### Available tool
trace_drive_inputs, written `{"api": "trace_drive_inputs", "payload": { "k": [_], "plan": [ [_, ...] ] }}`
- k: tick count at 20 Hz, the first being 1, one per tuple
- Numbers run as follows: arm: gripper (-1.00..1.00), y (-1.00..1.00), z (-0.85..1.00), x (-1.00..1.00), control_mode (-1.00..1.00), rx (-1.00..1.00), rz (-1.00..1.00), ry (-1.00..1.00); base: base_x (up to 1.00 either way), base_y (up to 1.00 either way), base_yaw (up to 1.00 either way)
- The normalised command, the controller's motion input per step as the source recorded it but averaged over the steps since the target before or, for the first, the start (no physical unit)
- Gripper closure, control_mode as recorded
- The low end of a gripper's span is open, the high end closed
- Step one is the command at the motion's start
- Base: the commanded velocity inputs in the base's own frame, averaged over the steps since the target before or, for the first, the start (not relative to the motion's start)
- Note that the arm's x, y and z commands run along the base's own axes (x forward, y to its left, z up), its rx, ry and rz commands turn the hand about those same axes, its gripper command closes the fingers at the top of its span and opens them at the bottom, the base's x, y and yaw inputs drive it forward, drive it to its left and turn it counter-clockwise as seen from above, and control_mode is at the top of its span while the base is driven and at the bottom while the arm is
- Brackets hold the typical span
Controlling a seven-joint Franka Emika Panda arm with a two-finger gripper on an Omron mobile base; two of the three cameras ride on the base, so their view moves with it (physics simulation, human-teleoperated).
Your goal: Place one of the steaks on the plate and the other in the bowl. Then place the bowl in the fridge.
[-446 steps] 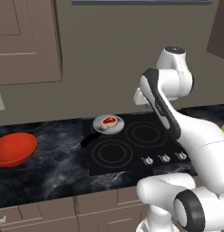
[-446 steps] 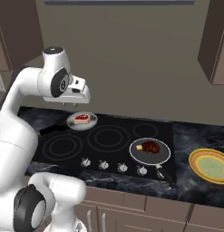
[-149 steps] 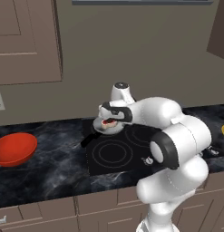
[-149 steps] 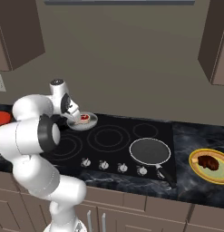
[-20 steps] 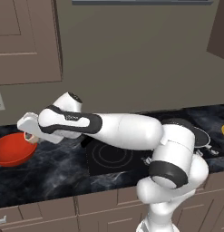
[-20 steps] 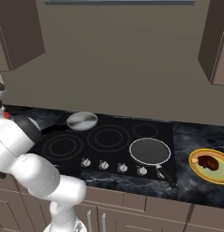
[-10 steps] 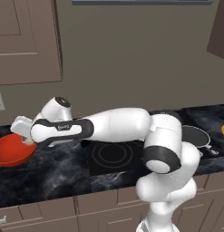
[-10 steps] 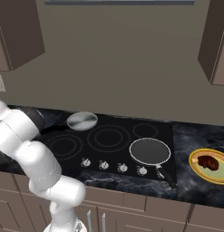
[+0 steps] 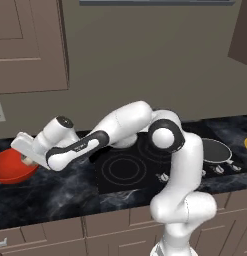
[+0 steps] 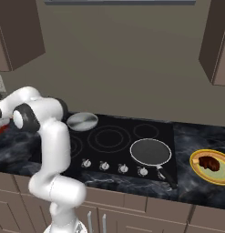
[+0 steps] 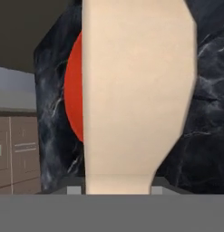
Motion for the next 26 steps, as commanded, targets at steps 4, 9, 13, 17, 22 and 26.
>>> {"api": "trace_drive_inputs", "payload": {
  "k": [4,9,13,17,22,26],
  "plan": [
    [1.0,0.6,-0.04,0.48,-1.0,-0.05,-0.11,0.18,0.0,0.0,0.0],
    [1.0,0.28,0.59,0.02,-1.0,-0.01,-0.09,0.01,0.0,0.0,0.0],
    [1.0,0.0,0.1,0.0,-1.0,-0.03,-0.08,0.05,0.0,0.0,0.0],
    [1.0,0.08,0.0,0.31,-1.0,-0.06,-0.06,0.16,0.0,0.0,0.0],
    [1.0,0.06,0.0,0.62,-1.0,-0.04,-0.04,0.15,0.0,0.0,0.0],
    [1.0,0.11,-0.12,0.52,-1.0,-0.07,-0.03,0.1,0.0,0.0,0.0]
  ]
}}
